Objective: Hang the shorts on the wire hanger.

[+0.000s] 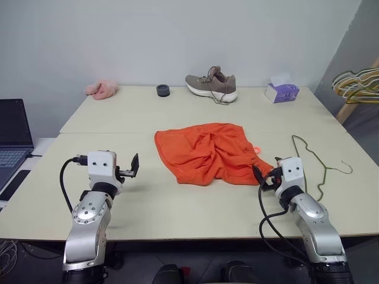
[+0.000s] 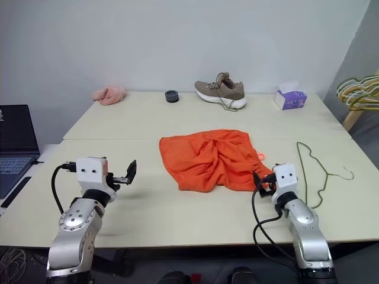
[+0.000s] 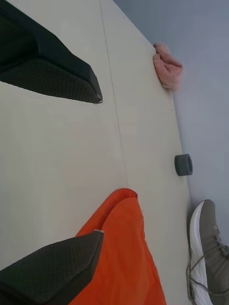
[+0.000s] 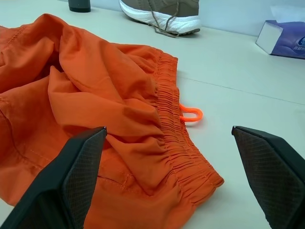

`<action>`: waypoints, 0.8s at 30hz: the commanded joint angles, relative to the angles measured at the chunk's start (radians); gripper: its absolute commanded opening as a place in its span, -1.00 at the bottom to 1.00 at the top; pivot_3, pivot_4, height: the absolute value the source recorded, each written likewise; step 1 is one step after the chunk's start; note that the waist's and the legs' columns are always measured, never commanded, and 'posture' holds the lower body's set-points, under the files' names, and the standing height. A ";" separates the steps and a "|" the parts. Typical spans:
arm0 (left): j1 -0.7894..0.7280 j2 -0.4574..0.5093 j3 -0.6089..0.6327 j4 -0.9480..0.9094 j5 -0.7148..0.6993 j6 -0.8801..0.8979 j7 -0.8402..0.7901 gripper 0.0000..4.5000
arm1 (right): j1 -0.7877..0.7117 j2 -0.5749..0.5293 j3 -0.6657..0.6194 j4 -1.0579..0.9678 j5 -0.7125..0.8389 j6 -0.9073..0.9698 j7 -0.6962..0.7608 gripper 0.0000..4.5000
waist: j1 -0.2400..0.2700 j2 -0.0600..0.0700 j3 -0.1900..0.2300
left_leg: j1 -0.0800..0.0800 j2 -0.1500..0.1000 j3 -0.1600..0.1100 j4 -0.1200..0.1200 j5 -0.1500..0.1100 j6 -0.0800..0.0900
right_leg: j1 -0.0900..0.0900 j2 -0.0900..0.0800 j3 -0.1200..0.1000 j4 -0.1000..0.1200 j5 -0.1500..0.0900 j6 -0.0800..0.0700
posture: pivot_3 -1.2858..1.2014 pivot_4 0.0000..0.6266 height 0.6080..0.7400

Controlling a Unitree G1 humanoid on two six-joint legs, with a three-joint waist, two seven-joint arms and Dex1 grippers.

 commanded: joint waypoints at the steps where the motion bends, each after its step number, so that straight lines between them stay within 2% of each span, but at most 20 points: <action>1: 0.001 0.012 0.005 -0.027 0.013 -0.037 0.000 1.00 | -0.011 -0.007 -0.004 -0.041 0.005 -0.007 0.005 0.99 | 0.000 0.000 0.000 | 0.000 0.000 0.000 0.000 0.000 0.000 | 0.000 0.000 0.000 0.000 0.000 0.000 | 0.02 -0.90 1.00; 11: 0.016 0.016 0.017 -0.030 0.002 -0.059 -0.014 1.00 | -0.020 -0.004 -0.001 -0.033 0.001 -0.008 0.008 0.99 | 0.001 0.000 0.000 | 0.000 0.000 0.000 0.000 0.000 0.000 | 0.000 0.000 0.000 0.000 0.000 0.000 | 0.03 -0.90 1.00; 20: 0.081 0.048 -0.028 -0.066 -0.095 -0.093 -0.196 1.00 | -0.017 -0.009 -0.003 -0.041 0.015 -0.008 0.036 0.99 | -0.002 0.000 0.000 | 0.000 0.001 0.000 0.000 0.000 0.000 | 0.000 0.000 0.000 0.000 0.000 0.000 | 0.01 -0.91 1.00; 24: 0.082 0.111 -0.138 -0.074 -0.100 -0.114 -0.353 1.00 | 0.012 -0.032 0.016 -0.105 0.082 0.010 0.138 0.99 | -0.003 0.000 0.000 | 0.000 0.001 0.000 0.000 0.000 0.000 | 0.000 0.000 0.000 0.000 0.000 -0.001 | -0.02 -0.91 1.00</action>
